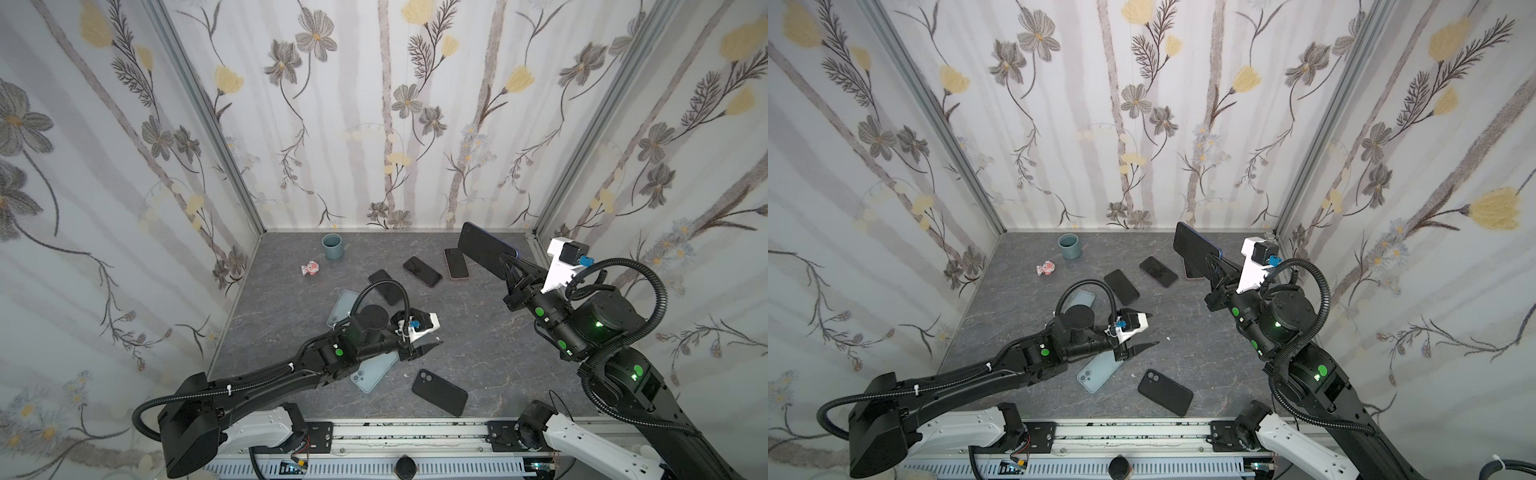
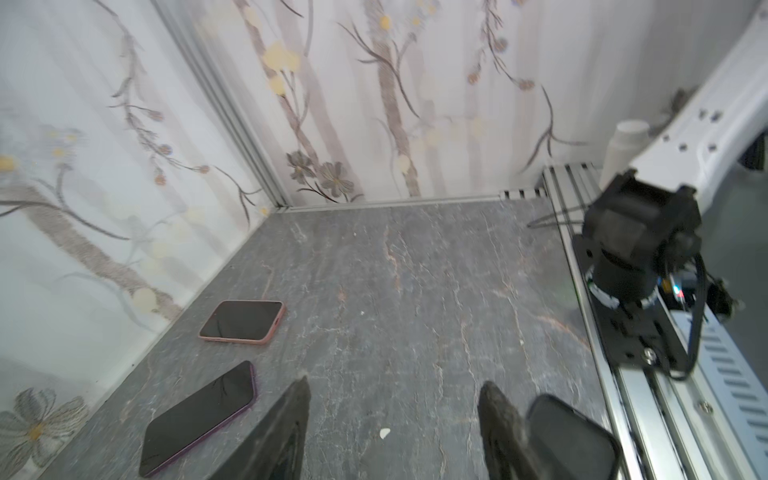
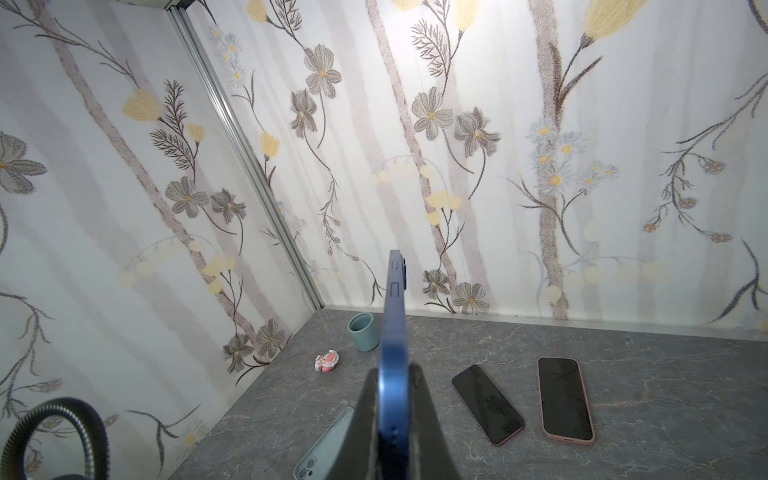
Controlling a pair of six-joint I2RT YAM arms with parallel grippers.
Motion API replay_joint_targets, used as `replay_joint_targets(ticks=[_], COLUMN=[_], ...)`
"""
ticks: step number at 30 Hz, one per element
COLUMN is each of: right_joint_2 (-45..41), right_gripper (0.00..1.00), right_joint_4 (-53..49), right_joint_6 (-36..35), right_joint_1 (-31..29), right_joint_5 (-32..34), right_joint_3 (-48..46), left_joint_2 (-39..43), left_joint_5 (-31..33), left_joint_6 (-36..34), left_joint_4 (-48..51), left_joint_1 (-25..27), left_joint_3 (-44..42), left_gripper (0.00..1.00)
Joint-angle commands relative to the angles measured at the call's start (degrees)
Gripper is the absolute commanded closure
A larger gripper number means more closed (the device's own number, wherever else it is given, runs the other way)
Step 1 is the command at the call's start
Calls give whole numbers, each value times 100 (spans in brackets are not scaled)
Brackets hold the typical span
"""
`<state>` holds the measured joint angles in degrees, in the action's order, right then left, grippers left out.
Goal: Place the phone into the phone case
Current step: 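Open the left gripper toward the black case while the right gripper holds, then lower the left gripper onto the black phone case and grip its edge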
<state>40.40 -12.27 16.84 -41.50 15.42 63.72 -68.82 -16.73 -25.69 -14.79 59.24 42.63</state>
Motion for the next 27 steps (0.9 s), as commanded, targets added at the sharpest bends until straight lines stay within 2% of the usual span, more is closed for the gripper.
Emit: replay_joint_targets(ticks=[1,17,27], right_joint_2=[-65,-445,-558], right_gripper=[100,100,100], right_joint_4=[230,48,-56], right_joint_6=[-93,-207,-287], right_joint_1=[-4,10,9], right_joint_5=[200,479,686], right_joint_3=[39,-98,-97], left_joint_2=[-289,-2221,-2990], left_joint_5=[-90,55,178], left_joint_6=[-925,-1388,-1401], left_joint_4=[407,679,349], left_joint_1=[158,565,623], left_joint_3=[87,581,665], left_gripper=[36,42,42])
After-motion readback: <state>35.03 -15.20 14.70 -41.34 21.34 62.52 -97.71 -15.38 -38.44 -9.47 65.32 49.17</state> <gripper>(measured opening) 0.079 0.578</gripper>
